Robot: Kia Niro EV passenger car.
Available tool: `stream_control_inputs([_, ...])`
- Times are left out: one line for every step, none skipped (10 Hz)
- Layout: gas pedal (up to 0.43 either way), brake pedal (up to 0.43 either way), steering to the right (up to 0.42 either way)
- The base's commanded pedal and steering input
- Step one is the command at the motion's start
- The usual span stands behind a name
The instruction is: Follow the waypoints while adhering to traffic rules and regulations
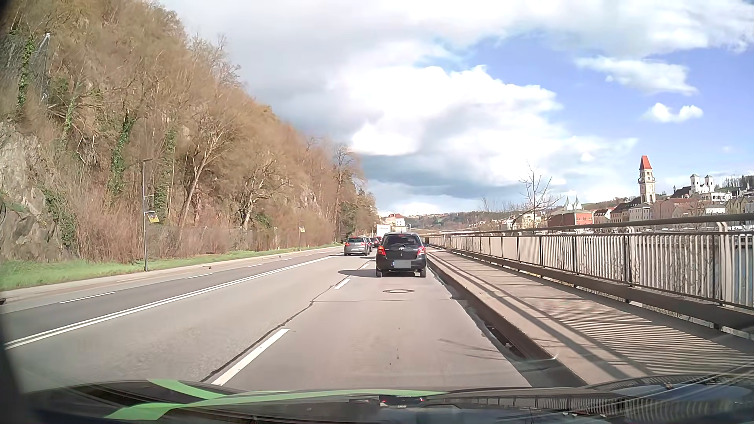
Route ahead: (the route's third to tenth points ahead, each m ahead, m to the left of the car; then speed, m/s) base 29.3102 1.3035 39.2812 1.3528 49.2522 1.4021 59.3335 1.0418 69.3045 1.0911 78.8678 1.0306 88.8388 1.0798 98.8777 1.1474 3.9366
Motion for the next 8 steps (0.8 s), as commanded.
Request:
stream_control_inputs([0.0,0.0,-0.003])
stream_control_inputs([0.0,0.0,-0.002])
stream_control_inputs([0.0,0.0,-0.002])
stream_control_inputs([0.0,0.0,-0.002])
stream_control_inputs([0.0,0.0,-0.002])
stream_control_inputs([0.0,0.0,-0.002])
stream_control_inputs([0.0,0.0,-0.002])
stream_control_inputs([0.0,0.0,-0.003])
